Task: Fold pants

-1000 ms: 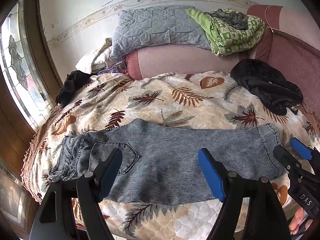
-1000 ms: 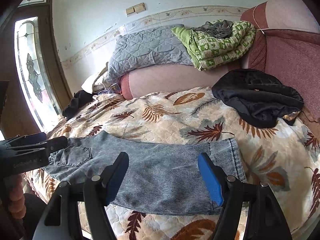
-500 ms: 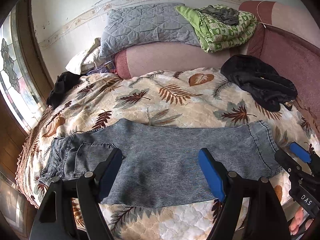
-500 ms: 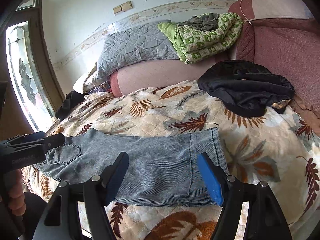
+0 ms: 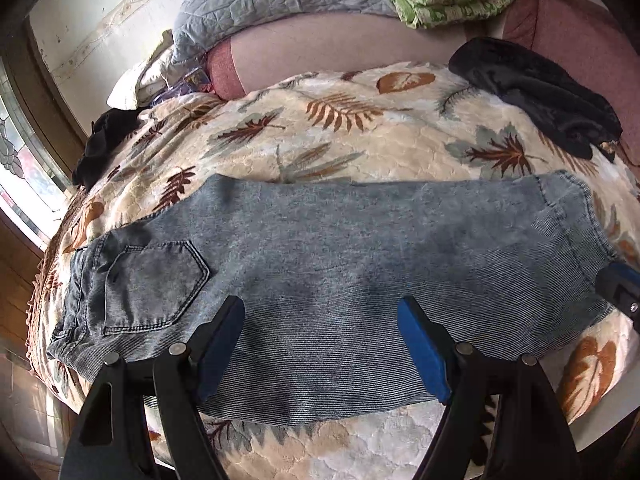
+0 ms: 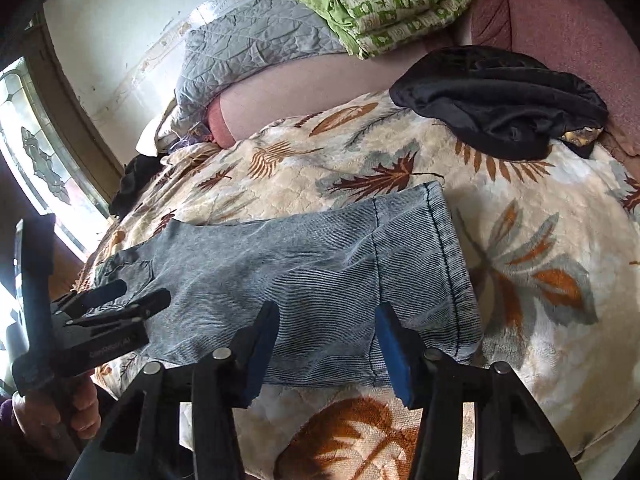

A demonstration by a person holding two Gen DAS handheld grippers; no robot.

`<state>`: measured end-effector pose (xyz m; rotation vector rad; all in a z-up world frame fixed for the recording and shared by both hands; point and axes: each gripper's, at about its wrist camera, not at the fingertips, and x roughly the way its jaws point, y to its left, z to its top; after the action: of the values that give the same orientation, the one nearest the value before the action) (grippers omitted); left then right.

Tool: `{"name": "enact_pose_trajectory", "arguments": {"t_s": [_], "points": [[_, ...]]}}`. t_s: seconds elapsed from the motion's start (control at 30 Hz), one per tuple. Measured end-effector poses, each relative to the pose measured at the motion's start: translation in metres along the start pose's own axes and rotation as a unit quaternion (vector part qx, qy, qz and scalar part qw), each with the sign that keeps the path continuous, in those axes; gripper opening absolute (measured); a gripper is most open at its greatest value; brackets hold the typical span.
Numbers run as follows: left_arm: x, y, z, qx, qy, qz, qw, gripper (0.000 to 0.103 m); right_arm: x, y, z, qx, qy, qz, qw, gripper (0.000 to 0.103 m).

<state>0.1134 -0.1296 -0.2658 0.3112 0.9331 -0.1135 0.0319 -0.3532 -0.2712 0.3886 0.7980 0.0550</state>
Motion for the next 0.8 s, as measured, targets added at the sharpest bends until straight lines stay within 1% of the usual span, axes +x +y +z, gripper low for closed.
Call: {"name": "enact_pose_trajectory", "arguments": {"t_s": [0.07, 0.13, 0.23, 0.3, 0.37, 0.47, 0.5, 0.53, 0.63, 0.67, 0.73, 0.8], "points": [[0.012, -0.001, -0.002, 0.004, 0.007, 0.011, 0.9999, 0.079, 0.007, -0.003, 0.002, 0.01, 0.009, 0.0, 1.0, 0.044], [0.02, -0.004, -0.004, 0.014, 0.013, 0.022, 0.9996, 0.079, 0.014, -0.008, 0.004, 0.023, 0.018, -0.013, 0.999, 0.044], [0.028, -0.007, -0.009, 0.021, 0.021, 0.02, 0.9994, 0.079, 0.021, -0.018, 0.003, 0.037, 0.035, -0.037, 0.998, 0.044], [0.031, -0.01, -0.012, 0.029, 0.016, 0.024, 0.9992, 0.079, 0.025, -0.024, 0.0, 0.039, 0.047, -0.052, 0.997, 0.041], [0.031, -0.012, -0.013, 0.036, 0.01, 0.028, 0.9989, 0.079, 0.025, -0.026, -0.002, 0.033, 0.05, -0.065, 0.996, 0.034], [0.027, -0.012, -0.009, 0.043, 0.016, 0.03, 0.9985, 0.079, 0.018, -0.026, -0.003, 0.03, 0.045, -0.065, 0.996, 0.034], [0.024, -0.012, -0.008, 0.043, 0.015, 0.03, 0.9985, 0.079, 0.011, -0.025, -0.002, 0.03, 0.032, -0.066, 0.997, 0.034], [0.019, -0.011, -0.006, 0.041, 0.009, 0.029, 0.9987, 0.079, 0.001, -0.023, 0.0, 0.026, 0.008, -0.063, 0.998, 0.034], [-0.006, -0.011, 0.002, 0.037, -0.022, 0.024, 0.9988, 0.079, -0.035, -0.013, 0.008, 0.015, -0.083, -0.043, 0.995, 0.034], [-0.016, -0.013, 0.006, 0.037, -0.031, 0.02, 0.9986, 0.079, -0.043, -0.01, 0.01, 0.015, -0.105, -0.043, 0.993, 0.034], [-0.037, -0.017, 0.015, 0.041, -0.054, 0.009, 0.9977, 0.079, -0.05, -0.008, 0.014, 0.024, -0.123, -0.042, 0.991, 0.034], [-0.06, -0.021, 0.023, 0.045, -0.079, 0.001, 0.9958, 0.079, -0.052, -0.009, 0.017, 0.038, -0.128, -0.045, 0.99, 0.034]]}}
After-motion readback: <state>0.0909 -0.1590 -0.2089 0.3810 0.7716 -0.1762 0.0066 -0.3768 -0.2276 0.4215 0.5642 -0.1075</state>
